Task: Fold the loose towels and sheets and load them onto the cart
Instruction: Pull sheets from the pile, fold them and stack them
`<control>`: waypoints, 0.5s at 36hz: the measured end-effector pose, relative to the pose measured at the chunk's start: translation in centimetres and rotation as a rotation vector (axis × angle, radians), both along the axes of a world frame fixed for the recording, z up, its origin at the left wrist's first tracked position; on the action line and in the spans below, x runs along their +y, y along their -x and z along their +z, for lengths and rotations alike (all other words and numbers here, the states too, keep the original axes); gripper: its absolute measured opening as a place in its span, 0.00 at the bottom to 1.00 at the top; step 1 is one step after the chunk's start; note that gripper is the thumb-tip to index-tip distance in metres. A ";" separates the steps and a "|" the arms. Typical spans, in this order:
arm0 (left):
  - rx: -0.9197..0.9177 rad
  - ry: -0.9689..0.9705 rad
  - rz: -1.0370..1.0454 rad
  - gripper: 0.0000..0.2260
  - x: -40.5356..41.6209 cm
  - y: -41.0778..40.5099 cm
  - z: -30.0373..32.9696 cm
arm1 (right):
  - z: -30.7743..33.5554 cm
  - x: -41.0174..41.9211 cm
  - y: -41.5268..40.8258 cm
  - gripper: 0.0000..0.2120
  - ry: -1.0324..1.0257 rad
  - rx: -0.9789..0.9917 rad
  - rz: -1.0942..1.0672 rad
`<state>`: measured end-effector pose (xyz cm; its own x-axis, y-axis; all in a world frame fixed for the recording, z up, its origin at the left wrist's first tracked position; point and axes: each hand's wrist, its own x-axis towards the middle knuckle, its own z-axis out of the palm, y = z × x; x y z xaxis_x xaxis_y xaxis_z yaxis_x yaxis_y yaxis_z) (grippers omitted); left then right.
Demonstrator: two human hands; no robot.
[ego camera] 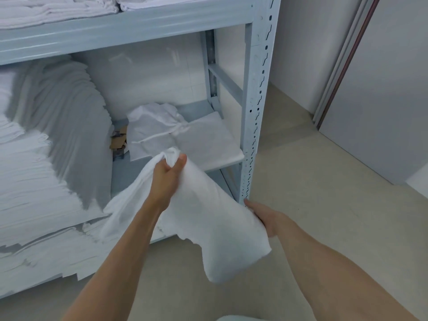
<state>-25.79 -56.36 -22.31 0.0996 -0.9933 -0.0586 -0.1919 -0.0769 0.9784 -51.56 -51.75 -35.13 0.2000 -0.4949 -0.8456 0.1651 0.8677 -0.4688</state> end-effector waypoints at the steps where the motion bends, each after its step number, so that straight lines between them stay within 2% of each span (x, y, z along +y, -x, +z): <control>1: -0.003 -0.017 0.022 0.15 -0.2 -0.3 0.0 | 0.2 -0.1 0.2 0.30 0.025 -0.034 -0.006; 5: -0.020 -0.104 0.090 0.22 -1.2 -2.2 0.1 | 0.8 -1.0 0.8 0.26 0.178 -0.148 -0.159; 8: -0.003 -0.181 0.125 0.18 -1.9 -3.6 -0.5 | 2.3 -2.5 0.8 0.22 0.330 -0.139 -0.299; 11: 0.078 -0.284 0.193 0.11 -2.5 -5.5 -1.2 | 4.4 -3.7 0.6 0.19 0.510 0.009 -0.369; 13: 0.113 -0.349 0.214 0.11 -2.6 -6.5 -1.7 | 5.8 -4.4 0.4 0.18 0.628 0.135 -0.418; 15: 0.144 -0.400 0.233 0.14 -2.6 -6.9 -2.0 | 7.0 -5.1 0.3 0.22 0.679 0.209 -0.418; 18: 0.207 -0.412 0.259 0.15 -2.2 -6.5 -2.4 | 8.4 -5.8 0.4 0.28 0.658 0.282 -0.301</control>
